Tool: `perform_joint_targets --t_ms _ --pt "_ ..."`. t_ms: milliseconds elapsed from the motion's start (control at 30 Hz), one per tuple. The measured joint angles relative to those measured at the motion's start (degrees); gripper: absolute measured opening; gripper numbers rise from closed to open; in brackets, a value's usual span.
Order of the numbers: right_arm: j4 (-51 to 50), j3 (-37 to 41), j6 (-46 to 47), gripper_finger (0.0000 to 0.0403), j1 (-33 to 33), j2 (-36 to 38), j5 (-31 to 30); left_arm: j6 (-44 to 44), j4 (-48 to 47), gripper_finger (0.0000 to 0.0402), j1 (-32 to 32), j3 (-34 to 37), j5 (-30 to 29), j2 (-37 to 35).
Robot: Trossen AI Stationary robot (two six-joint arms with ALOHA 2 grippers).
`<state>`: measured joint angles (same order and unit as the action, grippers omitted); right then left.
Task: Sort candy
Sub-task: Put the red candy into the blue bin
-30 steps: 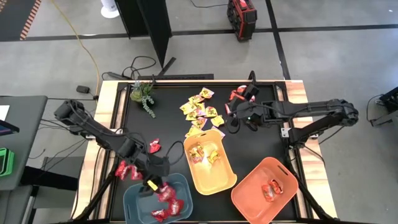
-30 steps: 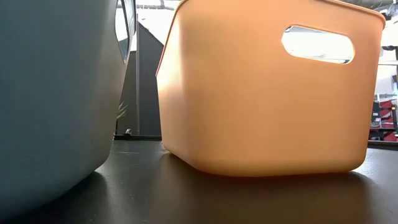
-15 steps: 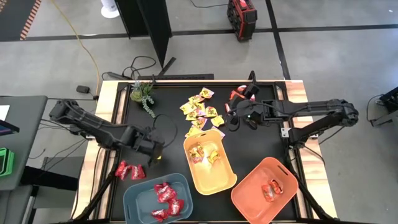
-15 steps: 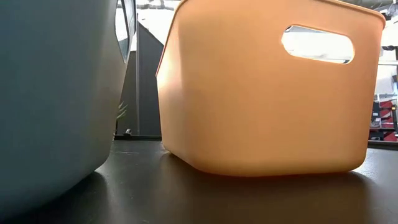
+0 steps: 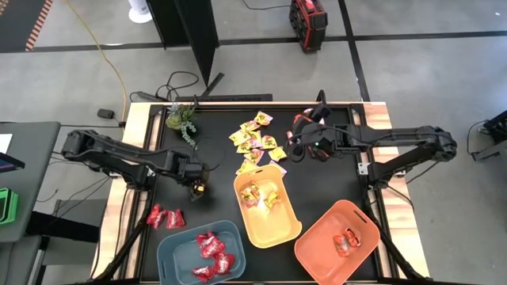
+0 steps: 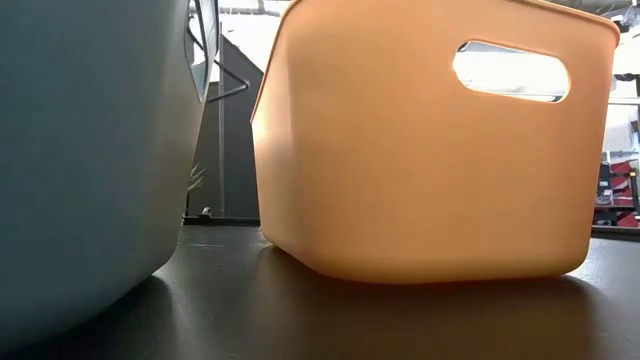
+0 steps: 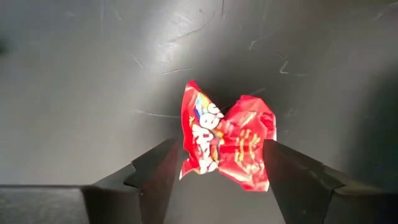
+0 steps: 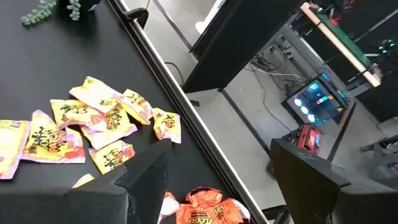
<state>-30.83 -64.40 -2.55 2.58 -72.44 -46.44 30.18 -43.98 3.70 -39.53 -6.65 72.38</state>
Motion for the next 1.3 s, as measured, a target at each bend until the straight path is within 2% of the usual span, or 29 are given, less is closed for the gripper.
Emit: perform_joint_targets --t_ms 133,400,533,633,733,800,1067,1167,1300 --pt "0.0 0.0 -0.1 0.0291 0.7 0.0 1.6 -1.8 3.4 0.0238 -0.7 3.0 1.2 0.0" --pt "0.0 0.0 0.0 0.0291 1.4 0.0 1.6 -2.8 8.4 0.0217 -2.0 7.2 -1.5 0.0" --pt "0.0 0.0 0.0 0.0291 1.4 0.0 1.6 -4.4 8.8 0.0177 -2.0 7.6 -1.6 -0.1" --pt "0.0 0.0 0.1 0.0291 1.3 0.0 1.7 -4.7 7.6 0.0118 -2.0 6.8 -1.5 -0.1" --pt "0.1 0.0 0.1 0.0291 1.3 0.0 1.7 -6.7 3.6 0.0042 -2.0 3.8 0.1 -0.2" --pt "0.1 0.0 0.1 0.0291 1.3 0.0 1.7 -8.4 0.1 0.002 -1.8 1.0 1.3 -0.3" --pt "0.1 0.0 0.1 0.0291 1.4 0.0 1.7 -17.0 -11.6 0.0021 4.5 -14.2 2.8 -5.6" --pt "0.1 0.0 0.1 0.0291 1.7 0.0 1.7 -17.5 -10.6 0.0014 8.1 -18.2 6.6 -8.4" --pt "0.1 0.0 0.1 0.0291 2.5 0.0 1.7 -17.0 -1.9 0.0014 14.5 -18.6 13.8 -10.3"
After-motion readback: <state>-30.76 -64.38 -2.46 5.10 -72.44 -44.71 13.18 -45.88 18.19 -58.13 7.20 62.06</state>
